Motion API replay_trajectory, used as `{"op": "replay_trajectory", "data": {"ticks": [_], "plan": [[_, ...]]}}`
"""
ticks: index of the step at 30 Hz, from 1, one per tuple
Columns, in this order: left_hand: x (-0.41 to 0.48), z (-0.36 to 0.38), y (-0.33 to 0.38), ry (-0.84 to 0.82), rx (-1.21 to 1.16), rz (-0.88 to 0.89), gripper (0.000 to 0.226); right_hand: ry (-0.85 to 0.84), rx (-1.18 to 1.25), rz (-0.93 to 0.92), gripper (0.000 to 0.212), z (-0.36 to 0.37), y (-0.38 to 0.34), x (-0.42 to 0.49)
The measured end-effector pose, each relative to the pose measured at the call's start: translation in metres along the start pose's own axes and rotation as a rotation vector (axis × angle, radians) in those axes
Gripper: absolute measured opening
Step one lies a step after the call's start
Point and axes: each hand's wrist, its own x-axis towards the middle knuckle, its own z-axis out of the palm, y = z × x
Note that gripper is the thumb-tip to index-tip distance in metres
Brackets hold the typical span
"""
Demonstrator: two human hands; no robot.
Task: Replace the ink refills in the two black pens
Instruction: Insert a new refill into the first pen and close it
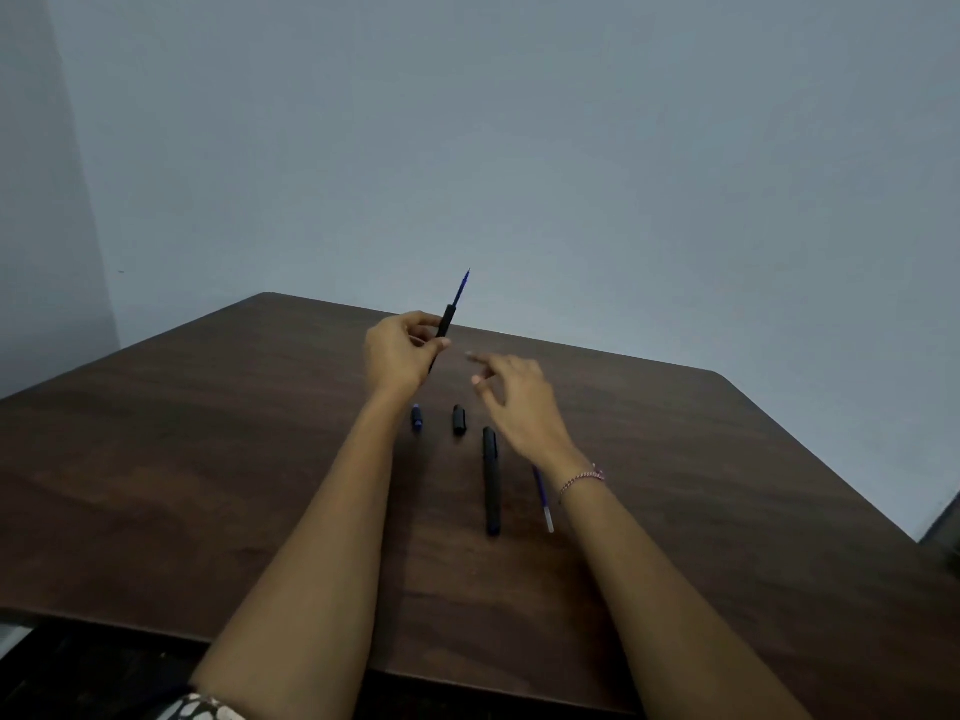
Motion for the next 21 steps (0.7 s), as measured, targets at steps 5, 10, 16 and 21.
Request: {"op": "replay_trajectory", "data": {"ticks": [5,10,16,21], "plan": [[0.003,-0.005,-0.003,0.06,0.033,-0.001,0.021,-0.226,-0.186,-0.103,0.038,0.022,-0.022,-0.003],[0.003,-0.006,-0.001,0.081,0.014,-0.012,0.021,-0.391,-0.273,-0.121,0.041,0.028,-0.03,-0.004],[0.003,-0.006,0.001,0.07,0.014,-0.021,0.021,-0.42,-0.276,-0.111,0.044,0.028,-0.034,-0.002],[0.003,-0.004,0.001,0.041,0.035,0.008,0.021,-0.307,-0.197,-0.074,0.034,0.027,-0.033,0.0]]}}
